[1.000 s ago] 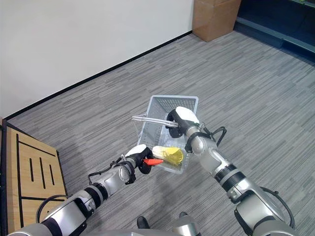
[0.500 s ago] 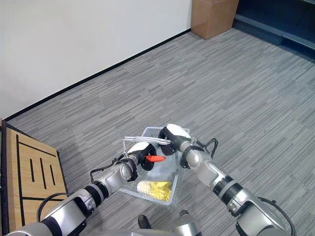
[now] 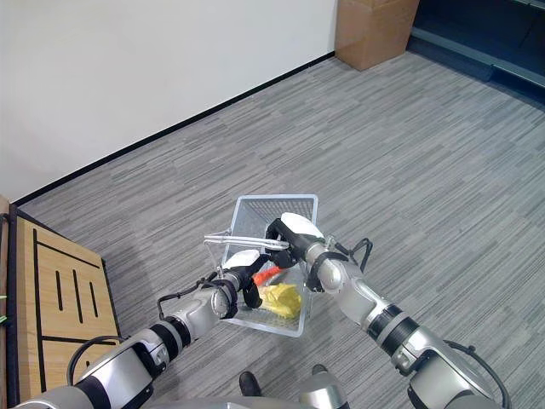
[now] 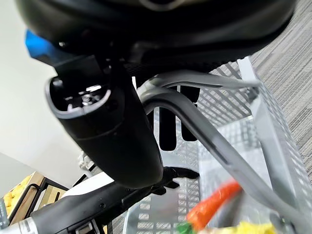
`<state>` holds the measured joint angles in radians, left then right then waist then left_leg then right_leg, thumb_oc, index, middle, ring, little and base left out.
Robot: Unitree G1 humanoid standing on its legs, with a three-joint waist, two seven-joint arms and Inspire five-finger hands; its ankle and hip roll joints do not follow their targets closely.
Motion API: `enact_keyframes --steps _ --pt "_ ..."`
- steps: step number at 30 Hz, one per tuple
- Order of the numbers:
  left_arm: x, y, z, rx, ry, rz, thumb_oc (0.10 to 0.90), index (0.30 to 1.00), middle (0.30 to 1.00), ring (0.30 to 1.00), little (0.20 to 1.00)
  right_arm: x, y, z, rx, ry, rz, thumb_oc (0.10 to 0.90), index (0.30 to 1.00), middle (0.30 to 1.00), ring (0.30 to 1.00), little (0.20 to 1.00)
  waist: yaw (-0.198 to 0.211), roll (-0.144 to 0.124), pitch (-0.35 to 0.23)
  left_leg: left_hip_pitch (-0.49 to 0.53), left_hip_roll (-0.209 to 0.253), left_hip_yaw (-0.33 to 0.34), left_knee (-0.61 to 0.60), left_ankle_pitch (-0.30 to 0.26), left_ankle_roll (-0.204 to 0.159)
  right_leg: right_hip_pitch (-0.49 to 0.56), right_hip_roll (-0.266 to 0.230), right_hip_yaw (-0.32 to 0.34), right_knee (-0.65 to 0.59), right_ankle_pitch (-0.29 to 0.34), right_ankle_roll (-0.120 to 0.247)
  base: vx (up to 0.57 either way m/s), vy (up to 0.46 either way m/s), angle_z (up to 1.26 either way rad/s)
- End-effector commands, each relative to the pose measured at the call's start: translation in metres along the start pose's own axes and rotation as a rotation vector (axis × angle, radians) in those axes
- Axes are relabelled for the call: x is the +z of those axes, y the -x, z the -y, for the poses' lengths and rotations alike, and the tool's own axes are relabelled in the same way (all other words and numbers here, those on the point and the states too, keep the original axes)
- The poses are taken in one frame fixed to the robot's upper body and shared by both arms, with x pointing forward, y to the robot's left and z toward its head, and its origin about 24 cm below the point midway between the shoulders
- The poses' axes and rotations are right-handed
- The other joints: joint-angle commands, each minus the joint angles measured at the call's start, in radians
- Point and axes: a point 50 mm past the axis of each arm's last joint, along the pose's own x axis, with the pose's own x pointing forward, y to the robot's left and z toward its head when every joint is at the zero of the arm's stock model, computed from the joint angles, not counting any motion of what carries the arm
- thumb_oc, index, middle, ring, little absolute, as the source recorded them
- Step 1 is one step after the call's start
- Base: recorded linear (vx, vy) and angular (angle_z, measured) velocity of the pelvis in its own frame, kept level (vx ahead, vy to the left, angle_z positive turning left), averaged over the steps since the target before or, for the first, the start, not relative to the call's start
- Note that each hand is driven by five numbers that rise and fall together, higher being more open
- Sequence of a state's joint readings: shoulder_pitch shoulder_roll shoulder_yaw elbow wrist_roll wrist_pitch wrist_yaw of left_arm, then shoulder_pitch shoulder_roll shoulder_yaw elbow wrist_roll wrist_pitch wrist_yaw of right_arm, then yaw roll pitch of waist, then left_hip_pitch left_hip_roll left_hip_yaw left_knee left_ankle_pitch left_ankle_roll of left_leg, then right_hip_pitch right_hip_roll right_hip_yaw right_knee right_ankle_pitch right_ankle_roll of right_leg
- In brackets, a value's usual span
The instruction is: Get the vegetables into the basket
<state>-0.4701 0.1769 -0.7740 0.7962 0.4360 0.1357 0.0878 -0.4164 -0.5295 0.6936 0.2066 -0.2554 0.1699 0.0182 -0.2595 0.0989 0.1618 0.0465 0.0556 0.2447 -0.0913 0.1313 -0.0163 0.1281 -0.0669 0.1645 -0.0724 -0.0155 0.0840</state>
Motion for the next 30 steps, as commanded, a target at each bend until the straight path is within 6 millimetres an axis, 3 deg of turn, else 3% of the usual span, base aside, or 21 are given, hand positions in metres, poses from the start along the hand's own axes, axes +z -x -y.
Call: enact_keyframes --steps 1,3,5,7,11,14,17,18,20,22,25,27,30 --pt "0.017 -0.008 -0.026 0.091 -0.066 0.078 0.9 1.0 1.0 1.0 1.0 0.075 -0.004 0.049 -0.243 -0.064 0.371 0.4 0.3 0.3 0.3 0.3 0.043 -0.029 -0.082 0.092 0.065 0.022 0.004 -0.09 -0.087 -0.092 -0.073 -0.073 0.012 0.073 0.07 0.0 -0.023 0.08" --pt "0.03 -0.002 -0.039 0.087 -0.044 0.199 0.9 1.0 1.0 1.0 1.0 0.037 -0.001 0.042 -0.236 -0.108 0.227 0.4 0.3 0.3 0.3 0.3 0.047 -0.029 -0.084 0.095 0.068 0.016 0.004 -0.092 -0.087 -0.087 -0.069 -0.076 0.013 0.071 0.072 -0.01 -0.022 0.06" --pt "0.021 0.006 -0.042 0.079 0.009 0.21 0.9 1.0 1.0 1.0 1.0 0.015 0.002 0.032 -0.219 -0.251 0.147 0.4 0.3 0.3 0.3 0.3 0.057 -0.036 -0.089 0.098 0.072 0.013 0.004 -0.092 -0.088 -0.083 -0.067 -0.077 0.013 0.069 0.072 -0.01 -0.018 0.0" --pt "-0.006 0.02 -0.036 0.01 0.084 0.184 0.9 1.0 1.0 1.0 1.0 -0.021 0.012 0.038 -0.242 -0.225 0.015 0.4 0.3 0.3 0.3 0.3 0.078 -0.044 -0.095 0.098 0.077 0.004 0.004 -0.08 -0.09 -0.076 -0.061 -0.088 0.018 0.073 0.07 0.02 -0.03 0.03" --pt "-0.042 0.041 -0.031 -0.024 0.192 0.117 0.9 1.0 1.0 1.0 1.0 -0.064 0.029 0.036 -0.267 -0.282 -0.145 0.4 0.3 0.3 0.3 0.3 0.102 -0.057 -0.103 0.106 0.077 -0.01 0.004 -0.092 -0.092 -0.057 -0.061 -0.103 0.01 0.062 0.073 0.06 0.0 0.13" --pt "-0.079 0.067 -0.033 -0.032 0.299 0.043 0.9 1.0 1.0 1.0 1.0 -0.111 0.059 0.034 -0.285 -0.281 -0.333 0.4 0.3 0.3 0.3 0.3 0.131 -0.071 -0.105 0.099 0.079 -0.029 0.004 -0.088 -0.094 -0.047 -0.06 -0.122 0.006 0.058 0.07 0.01 0.004 0.12" --pt "-0.104 0.081 -0.025 -0.021 0.397 -0.051 0.9 1.0 1.0 1.0 1.0 -0.139 0.081 0.021 -0.281 -0.306 -0.468 0.4 0.3 0.3 0.3 0.3 0.145 -0.08 -0.102 0.094 0.079 -0.038 0.004 -0.087 -0.095 -0.043 -0.061 -0.133 0.005 0.058 0.07 0.0 0.004 0.17" --pt "-0.105 0.081 -0.024 -0.022 0.398 -0.052 0.9 1.0 1.0 1.0 1.0 -0.14 0.081 0.021 -0.28 -0.306 -0.469 0.4 0.3 0.3 0.3 0.3 0.144 -0.08 -0.103 0.094 0.079 -0.039 0.004 -0.087 -0.095 -0.042 -0.061 -0.134 0.005 0.057 0.07 0.01 0.008 0.12" --pt "-0.136 0.094 0.001 -0.019 0.537 -0.213 0.9 1.0 1.0 1.0 1.0 -0.169 0.108 -0.005 -0.25 -0.348 -0.633 0.4 0.3 0.3 0.3 0.3 0.157 -0.092 -0.102 0.09 0.079 -0.051 0.004 -0.086 -0.092 -0.038 -0.06 -0.142 0.006 0.053 0.069 0.01 0.016 0.11" --pt "-0.144 0.097 0.01 -0.026 0.566 -0.262 0.9 1.0 1.0 1.0 1.0 -0.177 0.117 -0.016 -0.227 -0.359 -0.689 0.4 0.3 0.3 0.3 0.3 0.159 -0.095 -0.102 0.09 0.077 -0.054 0.004 -0.087 -0.091 -0.037 -0.06 -0.144 0.007 0.053 0.069 0.01 0.013 0.1" --pt "-0.175 0.112 0.058 -0.076 0.676 -0.524 0.9 1.0 1.0 1.0 1.0 -0.205 0.154 -0.072 -0.175 -0.564 -0.949 0.4 0.3 0.3 0.3 0.3 0.167 -0.104 -0.104 0.088 0.076 -0.064 0.004 -0.088 -0.088 -0.035 -0.061 -0.15 0.009 0.05 0.067 0.0 0.019 0.09" --pt "-0.192 0.128 0.09 -0.127 0.686 -0.711 0.9 1.0 1.0 1.0 1.0 -0.212 0.175 -0.101 -0.161 -0.683 -1.091 0.4 0.3 0.3 0.3 0.3 0.168 -0.106 -0.108 0.089 0.074 -0.065 0.004 -0.09 -0.087 -0.034 -0.062 -0.15 0.011 0.049 0.066 0.0 0.026 0.07" --pt "-0.197 0.137 0.103 -0.156 0.688 -0.79 0.9 1.0 1.0 1.0 1.0 -0.214 0.188 -0.119 -0.128 -0.718 -1.17 0.4 0.3 0.3 0.3 0.3 0.168 -0.105 -0.108 0.091 0.072 -0.064 0.004 -0.092 -0.086 -0.034 -0.062 -0.151 0.012 0.048 0.066 0.0 0.009 0.0"
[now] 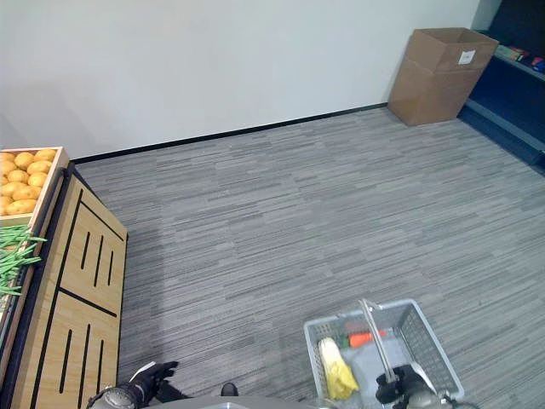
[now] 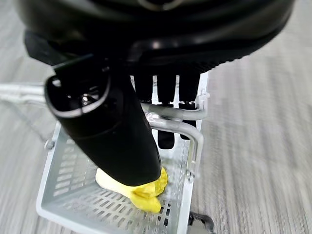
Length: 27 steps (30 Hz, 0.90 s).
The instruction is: Get the vegetables into the basket
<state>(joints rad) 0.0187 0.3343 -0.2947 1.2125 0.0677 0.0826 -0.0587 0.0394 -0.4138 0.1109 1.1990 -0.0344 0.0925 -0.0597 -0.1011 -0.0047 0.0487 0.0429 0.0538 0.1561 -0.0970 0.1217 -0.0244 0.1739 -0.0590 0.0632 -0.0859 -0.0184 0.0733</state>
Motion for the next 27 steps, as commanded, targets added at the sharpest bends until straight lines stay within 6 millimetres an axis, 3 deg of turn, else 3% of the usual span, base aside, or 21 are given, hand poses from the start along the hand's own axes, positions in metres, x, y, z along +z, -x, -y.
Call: enact_keyframes --steps 1,8,12,18,27 --pt "0.041 0.003 -0.03 0.117 -0.064 0.129 0.9 1.0 1.0 1.0 1.0 0.044 0.0 0.025 -0.055 -0.078 0.147 0.4 0.3 0.3 0.3 0.3 0.01 -0.001 0.004 0.095 0.074 0.024 0.01 -0.083 -0.078 -0.079 -0.07 -0.049 0.025 0.051 0.076 0.0 0.016 -0.05" --pt "-0.002 0.0 -0.021 0.111 0.041 -0.05 0.9 1.0 1.0 1.0 1.0 0.014 -0.002 0.006 -0.008 -0.135 0.011 0.4 0.3 0.3 0.3 0.3 0.016 0.001 0.002 0.101 0.07 0.021 0.01 -0.087 -0.076 -0.075 -0.071 -0.05 0.023 0.048 0.074 0.0 0.003 -0.01" --pt "-0.012 0.001 -0.017 0.112 0.114 -0.08 0.9 1.0 1.0 1.0 1.0 -0.001 -0.002 -0.004 0.013 -0.192 -0.049 0.4 0.3 0.3 0.3 0.3 0.022 0.003 0.002 0.102 0.067 0.018 0.01 -0.089 -0.075 -0.071 -0.074 -0.052 0.019 0.047 0.075 0.0 0.004 -0.01" --pt "-0.007 0.0 -0.013 0.111 0.13 -0.061 0.9 1.0 1.0 1.0 1.0 -0.017 0.0 -0.014 0.028 -0.246 -0.108 0.4 0.3 0.3 0.3 0.3 0.023 0.004 0.003 0.101 0.065 0.012 0.01 -0.091 -0.073 -0.067 -0.077 -0.062 0.019 0.045 0.077 0.0 0.0 0.0" --pt "0.001 -0.001 -0.01 0.112 0.11 -0.042 0.9 1.0 1.0 1.0 1.0 -0.021 0.001 -0.019 0.033 -0.279 -0.127 0.4 0.3 0.3 0.3 0.3 0.023 0.001 0.006 0.098 0.061 0.007 0.01 -0.092 -0.072 -0.065 -0.08 -0.072 0.019 0.046 0.077 0.0 0.006 0.04"
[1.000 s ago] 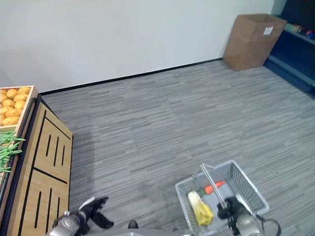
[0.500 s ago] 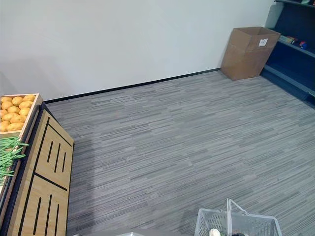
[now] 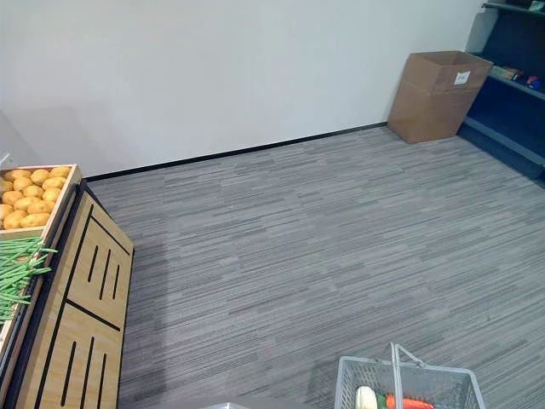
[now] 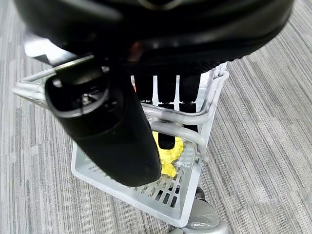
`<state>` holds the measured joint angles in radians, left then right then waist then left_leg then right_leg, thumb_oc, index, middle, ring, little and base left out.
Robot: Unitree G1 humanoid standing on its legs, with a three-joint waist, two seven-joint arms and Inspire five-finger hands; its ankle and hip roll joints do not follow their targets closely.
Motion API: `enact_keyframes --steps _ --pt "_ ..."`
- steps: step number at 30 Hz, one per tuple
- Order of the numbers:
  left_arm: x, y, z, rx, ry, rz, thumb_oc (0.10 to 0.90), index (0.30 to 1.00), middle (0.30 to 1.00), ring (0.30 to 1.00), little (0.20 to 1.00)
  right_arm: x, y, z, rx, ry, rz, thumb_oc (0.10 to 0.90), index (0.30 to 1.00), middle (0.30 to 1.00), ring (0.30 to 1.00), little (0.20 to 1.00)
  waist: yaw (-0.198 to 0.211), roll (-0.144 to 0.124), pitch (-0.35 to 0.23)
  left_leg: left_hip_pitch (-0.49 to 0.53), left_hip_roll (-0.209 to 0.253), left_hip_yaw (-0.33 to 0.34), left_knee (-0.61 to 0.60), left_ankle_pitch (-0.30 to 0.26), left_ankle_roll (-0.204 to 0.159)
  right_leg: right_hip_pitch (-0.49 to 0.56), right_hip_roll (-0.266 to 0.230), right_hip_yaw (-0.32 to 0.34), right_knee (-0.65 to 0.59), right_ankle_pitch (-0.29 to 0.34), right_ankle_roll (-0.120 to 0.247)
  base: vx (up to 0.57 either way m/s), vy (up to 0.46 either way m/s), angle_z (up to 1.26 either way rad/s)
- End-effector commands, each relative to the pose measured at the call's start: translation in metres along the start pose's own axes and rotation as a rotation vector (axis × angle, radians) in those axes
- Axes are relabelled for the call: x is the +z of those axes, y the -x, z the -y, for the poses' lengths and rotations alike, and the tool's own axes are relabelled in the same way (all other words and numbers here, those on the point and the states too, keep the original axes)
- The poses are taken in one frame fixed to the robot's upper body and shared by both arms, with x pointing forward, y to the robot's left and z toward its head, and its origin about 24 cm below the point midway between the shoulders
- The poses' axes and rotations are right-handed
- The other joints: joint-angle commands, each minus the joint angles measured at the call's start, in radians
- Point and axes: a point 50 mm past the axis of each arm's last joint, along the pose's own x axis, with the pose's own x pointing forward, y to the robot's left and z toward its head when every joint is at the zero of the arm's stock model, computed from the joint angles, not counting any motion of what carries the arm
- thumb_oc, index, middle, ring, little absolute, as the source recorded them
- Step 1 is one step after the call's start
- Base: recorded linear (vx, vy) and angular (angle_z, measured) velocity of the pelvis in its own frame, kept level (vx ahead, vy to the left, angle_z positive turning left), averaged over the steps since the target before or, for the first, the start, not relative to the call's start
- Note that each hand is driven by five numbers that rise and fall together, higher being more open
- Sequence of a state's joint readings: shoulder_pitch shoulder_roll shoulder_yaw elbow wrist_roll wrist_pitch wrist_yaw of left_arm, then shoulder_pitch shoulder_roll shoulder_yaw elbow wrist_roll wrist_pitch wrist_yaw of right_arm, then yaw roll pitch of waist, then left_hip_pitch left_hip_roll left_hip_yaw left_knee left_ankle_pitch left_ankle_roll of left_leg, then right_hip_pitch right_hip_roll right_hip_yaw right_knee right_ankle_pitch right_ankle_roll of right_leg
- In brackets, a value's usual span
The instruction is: Get the vegetables into the basket
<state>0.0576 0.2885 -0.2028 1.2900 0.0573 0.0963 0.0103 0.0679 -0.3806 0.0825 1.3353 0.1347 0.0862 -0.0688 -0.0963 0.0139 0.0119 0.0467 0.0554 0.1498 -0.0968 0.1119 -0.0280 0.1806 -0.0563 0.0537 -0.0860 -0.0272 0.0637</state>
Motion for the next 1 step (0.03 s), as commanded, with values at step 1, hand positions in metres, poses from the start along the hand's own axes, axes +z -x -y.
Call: enact_keyframes --steps 1 --pt "0.0334 0.0003 -0.0223 0.077 0.007 0.08 0.9 1.0 1.0 1.0 1.0 0.0199 0.0 -0.0065 0.015 -0.09 0.04 0.4 0.3 0.3 0.3 0.3 0.018 -0.018 0.043 0.094 0.059 0.014 0.01 -0.083 -0.068 -0.073 -0.083 -0.064 0.019 0.055 0.087 0.0 0.0 0.0"
